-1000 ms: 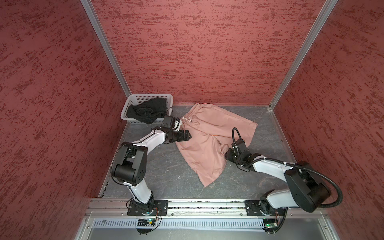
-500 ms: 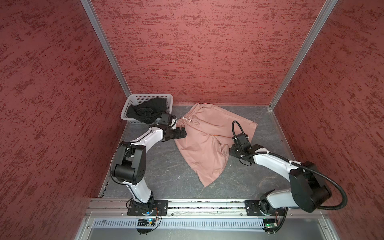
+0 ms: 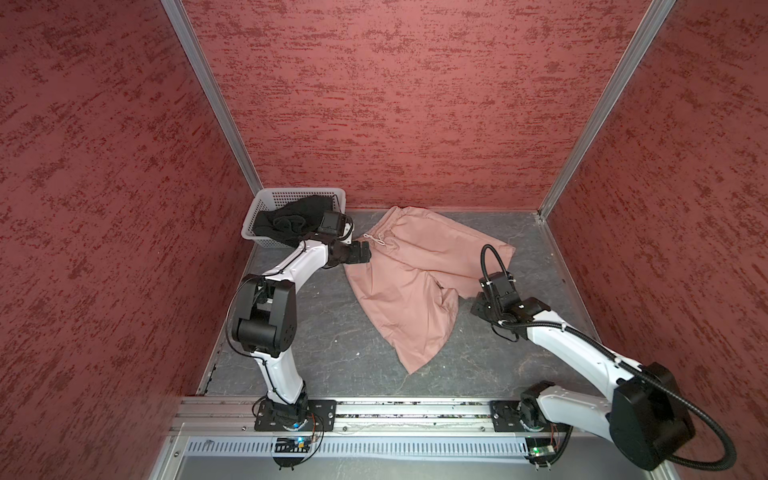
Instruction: Fold and stack the shorts
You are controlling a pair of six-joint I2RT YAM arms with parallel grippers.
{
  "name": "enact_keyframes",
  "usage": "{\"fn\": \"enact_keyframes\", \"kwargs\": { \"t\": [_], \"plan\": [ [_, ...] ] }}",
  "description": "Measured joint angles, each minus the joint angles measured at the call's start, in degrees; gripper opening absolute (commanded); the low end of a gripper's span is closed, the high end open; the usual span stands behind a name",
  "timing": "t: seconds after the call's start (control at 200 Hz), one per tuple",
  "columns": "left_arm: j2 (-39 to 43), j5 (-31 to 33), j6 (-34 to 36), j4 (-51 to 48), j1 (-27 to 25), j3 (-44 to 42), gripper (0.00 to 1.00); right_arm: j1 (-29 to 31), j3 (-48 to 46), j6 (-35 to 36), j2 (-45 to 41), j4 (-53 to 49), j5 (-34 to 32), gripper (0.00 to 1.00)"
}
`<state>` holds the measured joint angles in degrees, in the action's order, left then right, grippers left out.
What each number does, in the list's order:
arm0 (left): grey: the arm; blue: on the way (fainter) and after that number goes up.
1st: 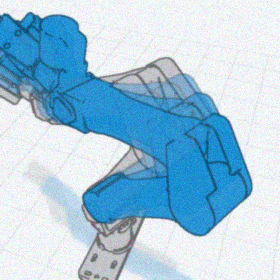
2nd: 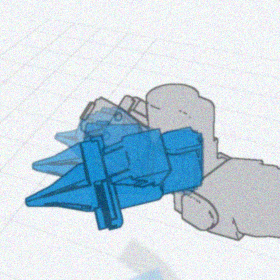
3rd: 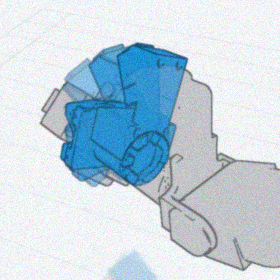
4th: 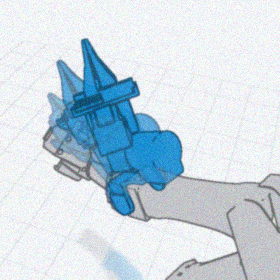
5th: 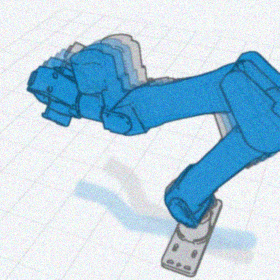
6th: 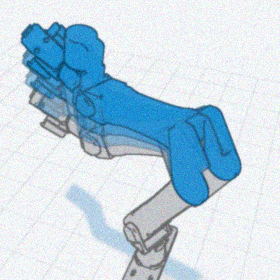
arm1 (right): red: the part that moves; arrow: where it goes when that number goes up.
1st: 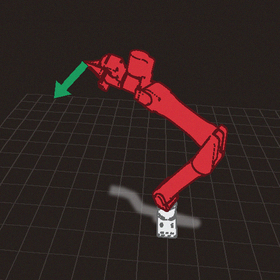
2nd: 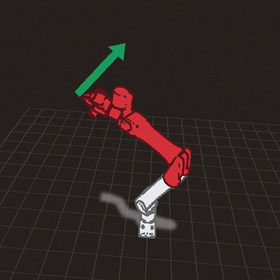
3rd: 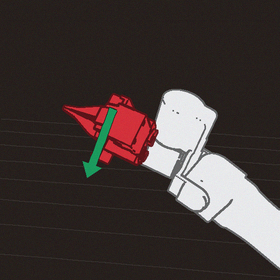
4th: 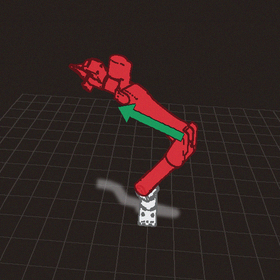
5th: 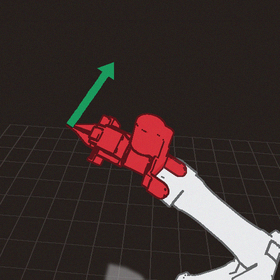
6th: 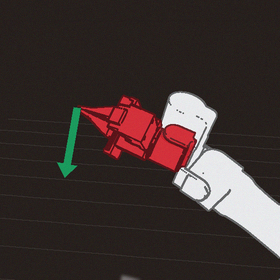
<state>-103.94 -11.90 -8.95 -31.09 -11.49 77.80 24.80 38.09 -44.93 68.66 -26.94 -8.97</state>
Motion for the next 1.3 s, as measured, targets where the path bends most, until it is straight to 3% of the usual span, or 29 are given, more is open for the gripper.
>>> {"fn": "enact_keyframes", "kwargs": {
  "t": [0.286,0.446,0.531,0.686,0.917,1.112,1.237,1.302],
  "plan": [
    [-0.7,-2.1,0.1,1.8,1.4,-0.7,0.99,0.0,-3.0,2.8,11.5,19.2,9.6,0.58],
    [-0.9,-3.2,1.1,2.7,1.6,-1.7,0.99,0.0,-2.8,3.8,15.8,24.5,10.5,0.52],
    [-1.3,-3.0,1.8,2.8,1.5,-1.7,0.99,0.0,-2.5,4.2,18.2,25.9,10.5,0.42],
    [-2.5,-1.3,1.9,2.5,1.7,-1.8,0.99,0.0,-1.8,4.7,19.6,25.6,9.8,0.12],
    [-3.2,-0.1,1.7,2.0,2.5,-1.9,0.99,0.0,1.3,4.4,16.2,13.5,5.8,0.01],
    [-3.2,0.5,0.7,0.3,2.5,-2.0,0.99,0.0,7.4,4.3,11.3,-2.0,-0.8,0.1],
    [-3.2,2.1,0.6,-2.2,2.2,-1.8,0.99,-0.1,9.1,4.0,11.6,-9.9,-3.9,0.41],
    [-3.2,3.2,0.7,-3.7,1.8,-1.3,1.0,-0.2,9.3,4.2,12.2,-12.9,-4.6,0.45]
  ]
}}
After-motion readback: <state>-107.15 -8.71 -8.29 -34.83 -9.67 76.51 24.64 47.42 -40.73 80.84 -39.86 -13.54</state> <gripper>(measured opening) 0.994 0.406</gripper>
